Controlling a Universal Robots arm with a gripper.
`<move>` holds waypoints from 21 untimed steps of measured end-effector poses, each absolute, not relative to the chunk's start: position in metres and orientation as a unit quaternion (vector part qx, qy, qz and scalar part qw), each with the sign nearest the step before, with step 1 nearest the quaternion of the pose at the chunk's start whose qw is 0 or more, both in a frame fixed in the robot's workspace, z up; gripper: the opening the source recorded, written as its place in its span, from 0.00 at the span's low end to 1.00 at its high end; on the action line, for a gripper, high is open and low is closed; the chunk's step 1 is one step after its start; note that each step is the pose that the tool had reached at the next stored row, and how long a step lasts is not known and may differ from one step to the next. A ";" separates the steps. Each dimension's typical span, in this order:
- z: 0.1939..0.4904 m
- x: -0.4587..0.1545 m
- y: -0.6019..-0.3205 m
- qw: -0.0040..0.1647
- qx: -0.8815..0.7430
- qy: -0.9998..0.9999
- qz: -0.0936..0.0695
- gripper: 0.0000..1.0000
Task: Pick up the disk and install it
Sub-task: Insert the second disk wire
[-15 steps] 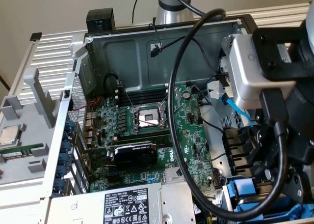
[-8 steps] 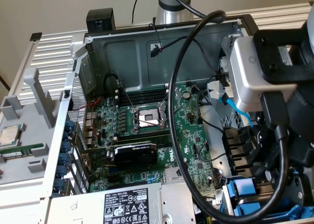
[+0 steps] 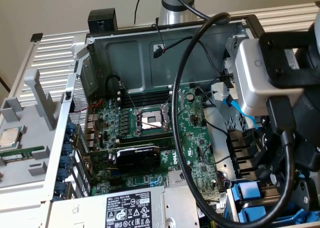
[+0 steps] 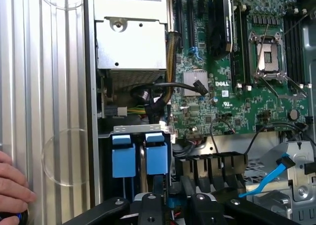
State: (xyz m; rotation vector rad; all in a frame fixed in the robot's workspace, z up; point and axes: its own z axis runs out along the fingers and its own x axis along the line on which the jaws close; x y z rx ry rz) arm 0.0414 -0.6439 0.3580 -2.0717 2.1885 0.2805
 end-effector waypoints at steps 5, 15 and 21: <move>0.358 0.041 -0.644 0.058 -0.683 0.722 0.093 0.27; 0.358 0.042 -0.645 0.058 -0.683 0.722 0.095 0.16; 0.359 0.042 -0.645 0.058 -0.683 0.722 0.094 0.16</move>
